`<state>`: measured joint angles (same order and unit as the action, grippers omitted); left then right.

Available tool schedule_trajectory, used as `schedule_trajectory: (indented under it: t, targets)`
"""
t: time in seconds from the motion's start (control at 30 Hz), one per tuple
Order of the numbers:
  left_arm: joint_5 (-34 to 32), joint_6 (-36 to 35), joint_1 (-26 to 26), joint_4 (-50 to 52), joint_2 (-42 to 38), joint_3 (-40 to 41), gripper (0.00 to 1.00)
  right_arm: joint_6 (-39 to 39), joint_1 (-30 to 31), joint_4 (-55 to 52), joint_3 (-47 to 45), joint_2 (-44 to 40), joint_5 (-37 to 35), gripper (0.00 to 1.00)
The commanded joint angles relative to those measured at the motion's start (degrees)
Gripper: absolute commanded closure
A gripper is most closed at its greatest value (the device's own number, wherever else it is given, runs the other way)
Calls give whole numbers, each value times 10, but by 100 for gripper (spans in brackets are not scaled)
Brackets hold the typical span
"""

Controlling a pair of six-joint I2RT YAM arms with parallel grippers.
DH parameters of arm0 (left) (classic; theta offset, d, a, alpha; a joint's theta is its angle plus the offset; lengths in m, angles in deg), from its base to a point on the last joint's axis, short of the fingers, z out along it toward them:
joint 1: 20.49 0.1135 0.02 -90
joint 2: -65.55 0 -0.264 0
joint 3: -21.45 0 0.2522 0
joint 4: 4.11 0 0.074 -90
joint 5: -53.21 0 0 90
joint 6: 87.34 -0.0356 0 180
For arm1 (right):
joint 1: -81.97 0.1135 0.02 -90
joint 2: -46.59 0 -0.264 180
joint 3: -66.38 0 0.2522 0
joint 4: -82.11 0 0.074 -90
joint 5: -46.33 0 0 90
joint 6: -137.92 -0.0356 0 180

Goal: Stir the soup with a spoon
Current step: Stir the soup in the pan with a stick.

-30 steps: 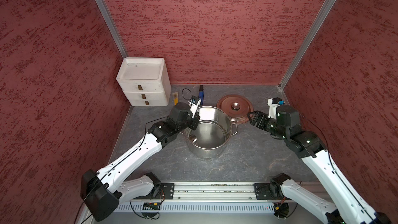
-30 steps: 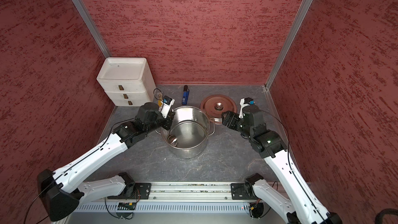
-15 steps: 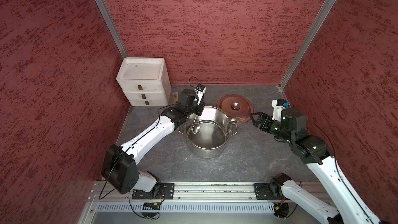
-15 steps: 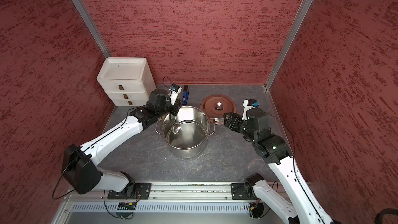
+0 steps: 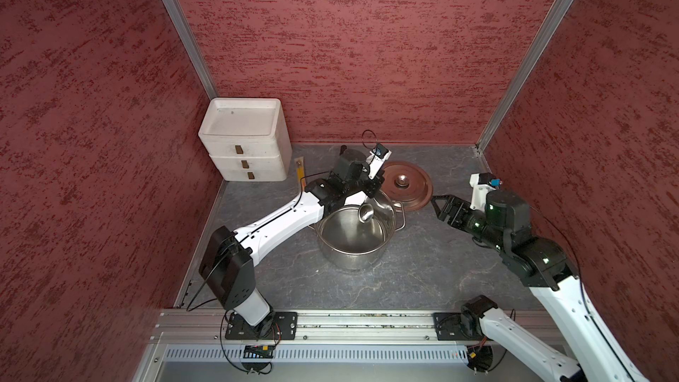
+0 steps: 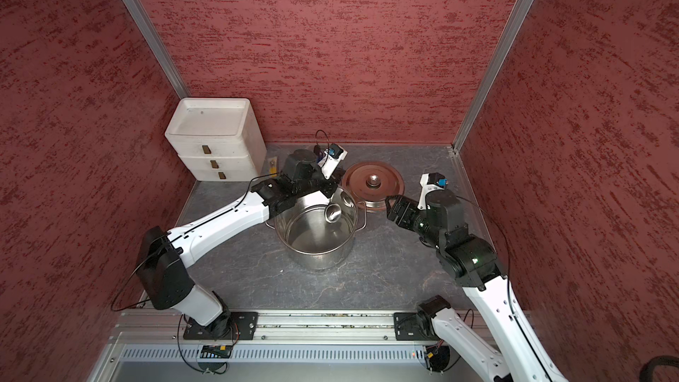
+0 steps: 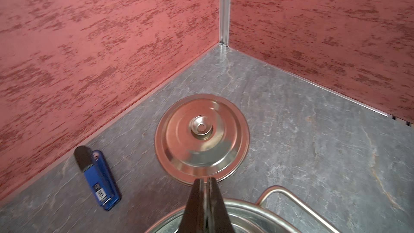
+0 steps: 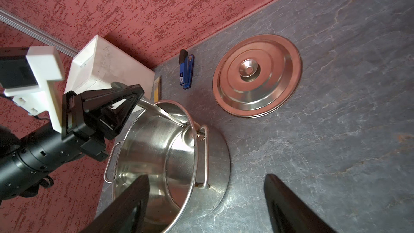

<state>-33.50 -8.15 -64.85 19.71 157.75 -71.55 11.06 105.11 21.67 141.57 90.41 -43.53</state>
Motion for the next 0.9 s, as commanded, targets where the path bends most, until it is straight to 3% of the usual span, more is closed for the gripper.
schedule_trajectory:
  t: [0.0, 0.33, 0.53, 0.7, 0.87]
  targets:
    - [15, -26, -34, -10, 3, -22, 100, -4, -1, -2, -9, -5, -11, 15]
    - [20, -29, -112, 39, -73, 52, 100, -4, -2, 17, -22, 3, -1, 15]
    - [-12, 2, -126, 76, -163, 123, 100, -2, -1, 34, -23, 22, 13, 15]
    - [-41, 25, -107, 102, -231, 185, 100, -2, -2, 49, -22, 37, 22, 15]
    - [-47, 40, -49, 106, -278, 217, 100, 2, -1, 52, -15, 46, 26, 16]
